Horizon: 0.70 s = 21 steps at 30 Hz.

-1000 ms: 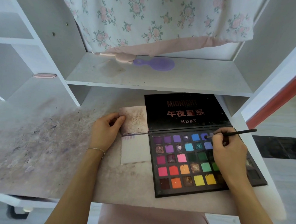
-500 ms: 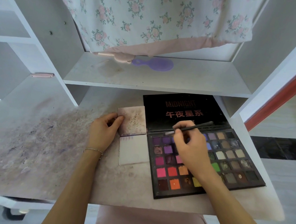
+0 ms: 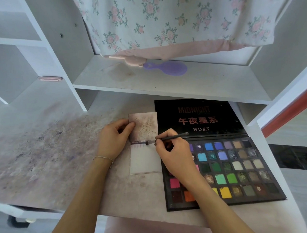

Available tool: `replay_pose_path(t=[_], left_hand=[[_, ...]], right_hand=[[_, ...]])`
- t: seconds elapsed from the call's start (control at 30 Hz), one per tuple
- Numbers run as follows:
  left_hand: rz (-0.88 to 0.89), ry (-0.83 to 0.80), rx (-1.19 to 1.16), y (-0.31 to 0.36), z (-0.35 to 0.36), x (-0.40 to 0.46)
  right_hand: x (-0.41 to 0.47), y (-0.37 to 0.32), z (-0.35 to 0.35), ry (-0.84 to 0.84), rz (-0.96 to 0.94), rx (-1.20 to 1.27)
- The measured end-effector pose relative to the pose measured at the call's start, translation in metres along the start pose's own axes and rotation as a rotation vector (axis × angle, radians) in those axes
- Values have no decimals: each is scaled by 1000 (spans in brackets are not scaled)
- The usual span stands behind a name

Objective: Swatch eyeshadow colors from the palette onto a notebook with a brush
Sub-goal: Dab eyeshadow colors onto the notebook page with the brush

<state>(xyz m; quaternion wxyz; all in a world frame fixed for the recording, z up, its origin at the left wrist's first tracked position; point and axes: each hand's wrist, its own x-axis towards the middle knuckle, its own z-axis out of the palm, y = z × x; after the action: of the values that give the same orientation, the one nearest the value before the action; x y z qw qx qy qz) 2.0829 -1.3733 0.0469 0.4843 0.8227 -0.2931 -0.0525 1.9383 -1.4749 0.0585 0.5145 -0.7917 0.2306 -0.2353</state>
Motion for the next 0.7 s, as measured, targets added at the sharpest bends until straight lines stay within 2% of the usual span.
replay_pose_path(t=[0.7], left_hand=[[-4,-2,9,3,0,-1]], right_hand=[[1,0,1,-46,1,-74]])
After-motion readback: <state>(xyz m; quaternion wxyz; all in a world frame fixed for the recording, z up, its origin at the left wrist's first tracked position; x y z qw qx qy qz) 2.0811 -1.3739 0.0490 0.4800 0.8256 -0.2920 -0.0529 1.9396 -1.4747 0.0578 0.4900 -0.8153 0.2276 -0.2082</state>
